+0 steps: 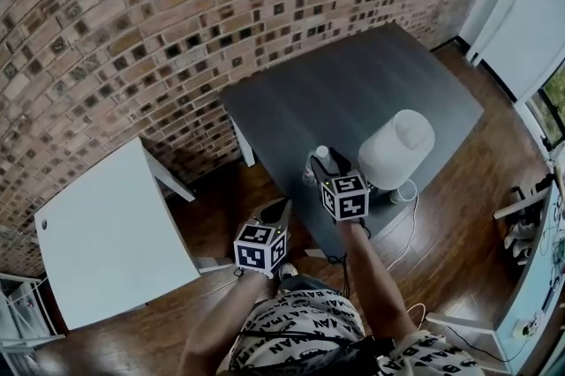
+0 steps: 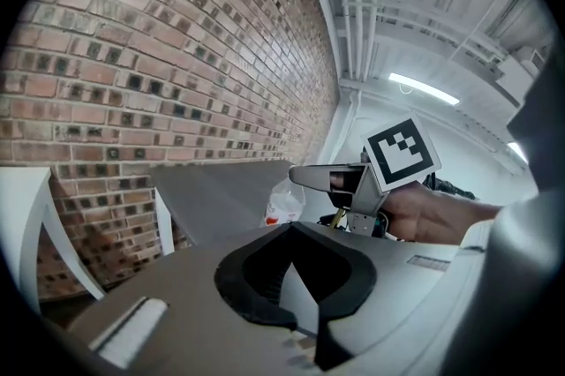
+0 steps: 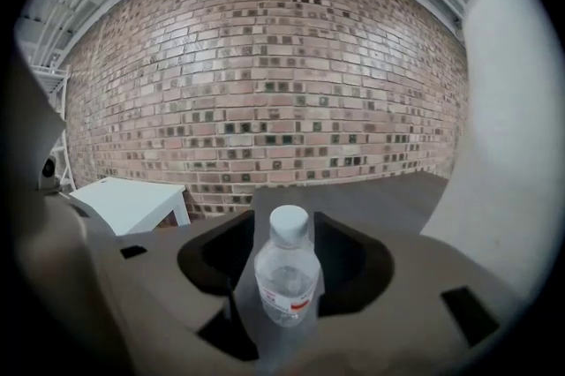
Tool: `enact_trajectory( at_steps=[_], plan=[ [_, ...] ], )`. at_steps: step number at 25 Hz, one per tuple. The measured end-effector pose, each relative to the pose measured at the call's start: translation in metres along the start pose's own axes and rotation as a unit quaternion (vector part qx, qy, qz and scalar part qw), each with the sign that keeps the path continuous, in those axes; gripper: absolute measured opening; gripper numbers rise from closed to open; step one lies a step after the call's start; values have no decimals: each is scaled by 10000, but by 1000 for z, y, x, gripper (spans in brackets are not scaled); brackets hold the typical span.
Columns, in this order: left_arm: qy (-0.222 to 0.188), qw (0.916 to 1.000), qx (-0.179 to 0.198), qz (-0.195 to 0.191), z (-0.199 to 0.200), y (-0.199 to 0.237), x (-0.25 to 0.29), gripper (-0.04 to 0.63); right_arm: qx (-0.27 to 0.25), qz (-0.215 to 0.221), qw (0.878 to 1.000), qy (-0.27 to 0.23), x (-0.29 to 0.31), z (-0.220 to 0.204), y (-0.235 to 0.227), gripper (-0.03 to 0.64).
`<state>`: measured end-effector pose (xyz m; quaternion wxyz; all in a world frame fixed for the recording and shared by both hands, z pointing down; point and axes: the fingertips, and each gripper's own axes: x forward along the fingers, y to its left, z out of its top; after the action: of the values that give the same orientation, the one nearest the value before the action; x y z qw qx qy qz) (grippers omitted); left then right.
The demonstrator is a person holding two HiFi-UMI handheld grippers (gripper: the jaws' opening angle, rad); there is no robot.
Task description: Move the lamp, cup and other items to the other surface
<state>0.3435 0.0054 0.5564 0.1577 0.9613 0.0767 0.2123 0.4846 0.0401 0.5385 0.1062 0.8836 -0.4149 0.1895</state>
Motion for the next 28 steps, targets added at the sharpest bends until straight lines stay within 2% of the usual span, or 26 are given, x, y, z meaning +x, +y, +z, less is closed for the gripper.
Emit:
enact_trajectory(
  at_steps=[7, 9, 16, 22, 28],
  plan=[
    [26, 9999, -89, 93, 1, 10, 6, 0, -108, 57, 9998, 158, 13, -2, -2, 199],
    [14, 9999, -119, 117, 0, 11, 6, 0, -144, 79, 9997, 196, 14, -2, -3, 166],
    [-126, 9991, -235, 320, -2, 21, -16, 0, -308, 262, 9991, 97, 3, 12, 15, 164],
    [-326, 9964, -373, 693, -11, 33, -67, 0, -498, 644, 9967, -46, -15, 25, 65, 164],
    [-507, 9890, -622, 1246, -37, 57, -149, 0, -727, 1313, 9886, -84, -24, 27, 164, 164]
  ],
)
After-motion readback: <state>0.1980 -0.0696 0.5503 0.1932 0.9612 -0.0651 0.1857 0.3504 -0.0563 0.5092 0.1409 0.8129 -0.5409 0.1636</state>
